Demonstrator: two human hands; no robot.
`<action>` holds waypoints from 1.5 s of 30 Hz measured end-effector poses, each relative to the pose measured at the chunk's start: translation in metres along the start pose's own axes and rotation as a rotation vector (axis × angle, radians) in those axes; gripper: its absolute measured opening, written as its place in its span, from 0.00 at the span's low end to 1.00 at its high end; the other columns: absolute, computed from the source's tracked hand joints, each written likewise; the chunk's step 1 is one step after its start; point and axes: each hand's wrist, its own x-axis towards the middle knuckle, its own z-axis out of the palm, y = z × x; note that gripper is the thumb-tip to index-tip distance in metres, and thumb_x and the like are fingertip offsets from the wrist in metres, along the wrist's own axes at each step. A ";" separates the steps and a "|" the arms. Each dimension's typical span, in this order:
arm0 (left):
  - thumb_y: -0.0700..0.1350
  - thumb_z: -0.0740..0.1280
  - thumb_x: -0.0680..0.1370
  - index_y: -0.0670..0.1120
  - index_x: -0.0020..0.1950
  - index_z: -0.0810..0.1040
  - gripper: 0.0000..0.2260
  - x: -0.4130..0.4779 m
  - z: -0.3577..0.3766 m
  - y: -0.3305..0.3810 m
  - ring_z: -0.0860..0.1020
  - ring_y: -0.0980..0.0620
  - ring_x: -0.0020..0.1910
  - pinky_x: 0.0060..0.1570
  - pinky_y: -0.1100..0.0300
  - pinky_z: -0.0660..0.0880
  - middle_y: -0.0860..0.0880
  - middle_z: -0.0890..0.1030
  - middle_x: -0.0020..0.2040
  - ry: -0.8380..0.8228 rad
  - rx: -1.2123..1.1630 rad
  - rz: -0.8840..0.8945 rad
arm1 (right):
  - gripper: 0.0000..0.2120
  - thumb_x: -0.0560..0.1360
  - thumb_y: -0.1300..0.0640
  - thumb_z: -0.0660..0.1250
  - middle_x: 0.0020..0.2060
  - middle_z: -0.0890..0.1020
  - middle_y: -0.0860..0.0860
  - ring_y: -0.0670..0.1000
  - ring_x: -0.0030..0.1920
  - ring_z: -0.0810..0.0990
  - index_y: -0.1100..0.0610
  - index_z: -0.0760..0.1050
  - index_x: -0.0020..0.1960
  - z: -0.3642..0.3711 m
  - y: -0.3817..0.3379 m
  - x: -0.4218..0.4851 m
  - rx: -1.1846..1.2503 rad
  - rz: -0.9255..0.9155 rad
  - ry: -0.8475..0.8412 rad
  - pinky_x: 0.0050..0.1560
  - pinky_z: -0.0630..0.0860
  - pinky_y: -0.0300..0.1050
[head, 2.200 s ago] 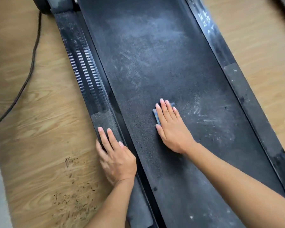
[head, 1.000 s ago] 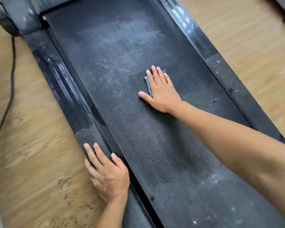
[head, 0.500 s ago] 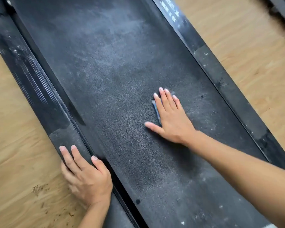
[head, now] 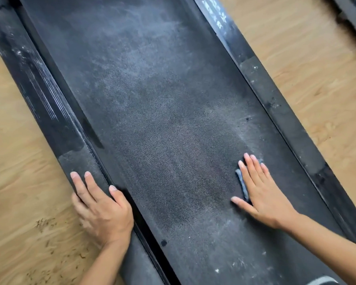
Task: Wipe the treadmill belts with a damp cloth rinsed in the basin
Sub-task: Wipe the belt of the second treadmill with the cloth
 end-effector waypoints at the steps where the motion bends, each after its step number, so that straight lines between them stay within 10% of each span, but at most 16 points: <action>1: 0.51 0.56 0.81 0.46 0.83 0.58 0.30 0.000 0.000 0.000 0.64 0.33 0.76 0.65 0.29 0.70 0.51 0.51 0.87 0.004 0.002 0.001 | 0.47 0.81 0.27 0.48 0.85 0.40 0.58 0.58 0.85 0.40 0.59 0.44 0.85 -0.010 -0.005 0.025 0.024 0.018 0.030 0.83 0.45 0.60; 9: 0.51 0.57 0.81 0.46 0.83 0.59 0.30 0.001 -0.003 0.000 0.65 0.34 0.76 0.65 0.31 0.71 0.49 0.53 0.86 0.016 0.012 0.039 | 0.35 0.86 0.39 0.46 0.85 0.44 0.57 0.56 0.85 0.41 0.56 0.43 0.86 -0.113 -0.020 0.265 0.063 0.047 0.212 0.84 0.44 0.59; 20: 0.51 0.57 0.81 0.47 0.83 0.58 0.30 0.000 0.001 -0.003 0.64 0.33 0.76 0.62 0.29 0.71 0.51 0.51 0.87 0.024 0.013 0.019 | 0.41 0.85 0.32 0.46 0.85 0.44 0.58 0.62 0.84 0.47 0.60 0.45 0.85 0.025 0.042 -0.060 0.002 0.060 -0.051 0.81 0.46 0.58; 32: 0.50 0.57 0.81 0.46 0.82 0.59 0.29 -0.001 0.002 0.000 0.64 0.33 0.76 0.66 0.29 0.68 0.49 0.53 0.86 0.067 0.003 0.043 | 0.47 0.81 0.26 0.46 0.85 0.43 0.57 0.55 0.85 0.40 0.57 0.42 0.86 -0.122 0.027 0.269 0.033 -0.018 0.181 0.84 0.42 0.56; 41: 0.51 0.56 0.82 0.46 0.83 0.58 0.29 -0.003 0.004 -0.001 0.64 0.32 0.76 0.65 0.28 0.68 0.50 0.52 0.86 0.075 0.001 0.029 | 0.43 0.84 0.33 0.48 0.84 0.43 0.61 0.61 0.85 0.43 0.64 0.46 0.84 -0.008 0.102 -0.002 -0.025 -0.074 0.019 0.81 0.49 0.61; 45: 0.51 0.56 0.82 0.46 0.83 0.58 0.30 0.000 0.003 0.000 0.63 0.32 0.76 0.65 0.28 0.68 0.48 0.52 0.86 0.068 -0.005 0.024 | 0.47 0.81 0.28 0.49 0.84 0.40 0.59 0.61 0.84 0.41 0.62 0.44 0.85 -0.013 0.096 0.030 0.036 -0.025 0.043 0.82 0.48 0.64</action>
